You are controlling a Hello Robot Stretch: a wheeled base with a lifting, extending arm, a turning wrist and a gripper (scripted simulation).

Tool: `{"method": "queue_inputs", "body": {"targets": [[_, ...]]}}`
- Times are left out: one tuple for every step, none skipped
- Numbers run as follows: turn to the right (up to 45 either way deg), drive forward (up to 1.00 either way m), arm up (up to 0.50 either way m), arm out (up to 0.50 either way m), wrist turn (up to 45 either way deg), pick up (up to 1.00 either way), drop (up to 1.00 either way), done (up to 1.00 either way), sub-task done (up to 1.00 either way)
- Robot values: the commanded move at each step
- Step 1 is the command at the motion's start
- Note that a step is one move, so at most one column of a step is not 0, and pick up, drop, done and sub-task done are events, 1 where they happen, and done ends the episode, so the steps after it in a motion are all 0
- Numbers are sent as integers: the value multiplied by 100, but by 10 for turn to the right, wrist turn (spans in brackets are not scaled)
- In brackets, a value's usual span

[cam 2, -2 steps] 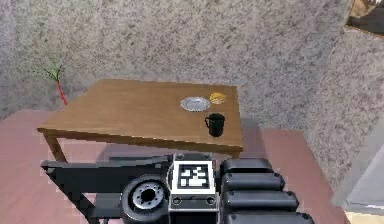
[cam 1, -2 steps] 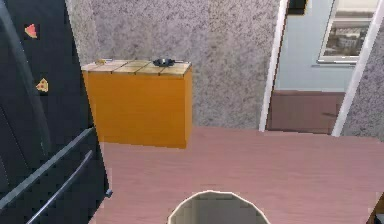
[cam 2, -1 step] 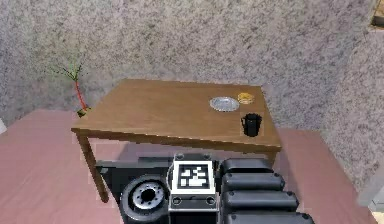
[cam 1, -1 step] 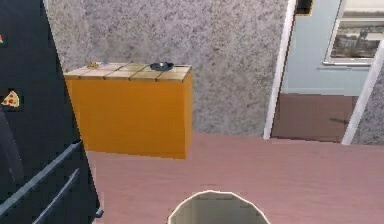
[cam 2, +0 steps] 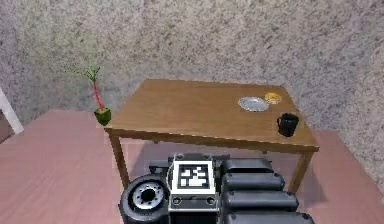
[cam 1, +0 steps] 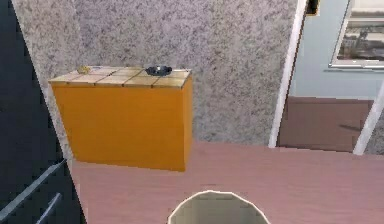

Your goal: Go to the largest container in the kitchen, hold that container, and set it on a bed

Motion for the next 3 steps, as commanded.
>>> {"method": "queue_inputs", "body": {"targets": [[390, 0, 0, 0, 0, 0, 0, 0, 0], [0, 100, 0, 0, 0, 0, 0, 0, 0], [30, 0, 0, 0, 0, 0, 0, 0, 0]]}}
